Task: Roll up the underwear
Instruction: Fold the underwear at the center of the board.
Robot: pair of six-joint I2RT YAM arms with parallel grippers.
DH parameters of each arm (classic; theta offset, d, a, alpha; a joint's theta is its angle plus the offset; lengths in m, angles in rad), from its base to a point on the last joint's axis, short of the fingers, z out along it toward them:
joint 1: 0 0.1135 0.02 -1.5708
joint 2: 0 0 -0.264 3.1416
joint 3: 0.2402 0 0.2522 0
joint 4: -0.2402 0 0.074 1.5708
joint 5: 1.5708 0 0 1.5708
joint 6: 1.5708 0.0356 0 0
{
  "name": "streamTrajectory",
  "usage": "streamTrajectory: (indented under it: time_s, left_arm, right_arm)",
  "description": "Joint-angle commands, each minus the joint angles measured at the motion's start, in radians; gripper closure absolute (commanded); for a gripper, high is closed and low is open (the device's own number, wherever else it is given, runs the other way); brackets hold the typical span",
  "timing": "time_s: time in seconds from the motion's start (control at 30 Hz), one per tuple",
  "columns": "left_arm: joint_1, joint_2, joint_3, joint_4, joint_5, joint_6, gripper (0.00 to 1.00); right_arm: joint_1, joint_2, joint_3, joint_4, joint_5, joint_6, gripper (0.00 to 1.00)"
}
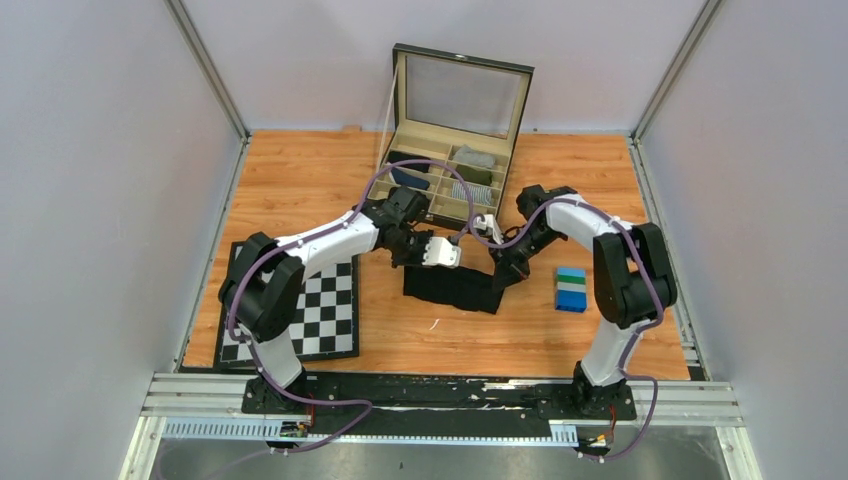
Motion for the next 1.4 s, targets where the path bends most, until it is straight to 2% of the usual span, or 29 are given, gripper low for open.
streamTrajectory:
  time_s: [0.0, 0.43, 0.7, 0.77, 0.83, 0.97, 1.1, 1.17, 1.27, 1.37]
  left_arm:
    - [0.001, 0.039, 0.050, 0.034, -0.006, 0.012, 1.00]
    - [0.001, 0.110, 0.078, 0.107, -0.013, -0.012, 1.00]
    - [0.001, 0.126, 0.082, 0.189, -0.008, -0.097, 1.00]
    - [0.001, 0.125, 0.083, 0.196, -0.011, -0.115, 0.97]
    - [0.001, 0.119, 0.086, 0.198, -0.023, -0.144, 0.92]
    - [0.001, 0.065, 0.091, 0.227, -0.092, -0.258, 0.75]
    - [0.001, -0.072, 0.060, 0.253, -0.101, -0.318, 0.62]
    - [0.000, -0.152, 0.042, 0.256, -0.115, -0.351, 0.55]
    - [0.002, -0.223, 0.033, 0.225, -0.169, -0.436, 0.51]
    - [0.002, -0.274, 0.005, 0.164, -0.183, -0.522, 0.49]
  right_arm:
    - [-0.033, 0.089, 0.086, -0.068, -0.062, -0.054, 1.00]
    - [-0.092, 0.235, 0.125, -0.077, -0.070, -0.009, 1.00]
    - [-0.100, 0.277, 0.134, -0.085, -0.100, 0.045, 1.00]
    - [-0.105, 0.270, 0.129, -0.067, -0.091, 0.070, 0.98]
    - [-0.116, 0.251, 0.120, -0.044, -0.089, 0.102, 0.92]
    - [-0.145, 0.175, 0.085, -0.015, -0.086, 0.154, 0.74]
    - [-0.182, 0.069, 0.053, -0.004, -0.040, 0.175, 0.59]
    - [-0.200, 0.016, 0.046, -0.001, -0.004, 0.179, 0.56]
    - [-0.204, -0.055, 0.036, 0.028, 0.036, 0.203, 0.51]
    - [-0.194, -0.085, 0.050, 0.082, 0.044, 0.260, 0.38]
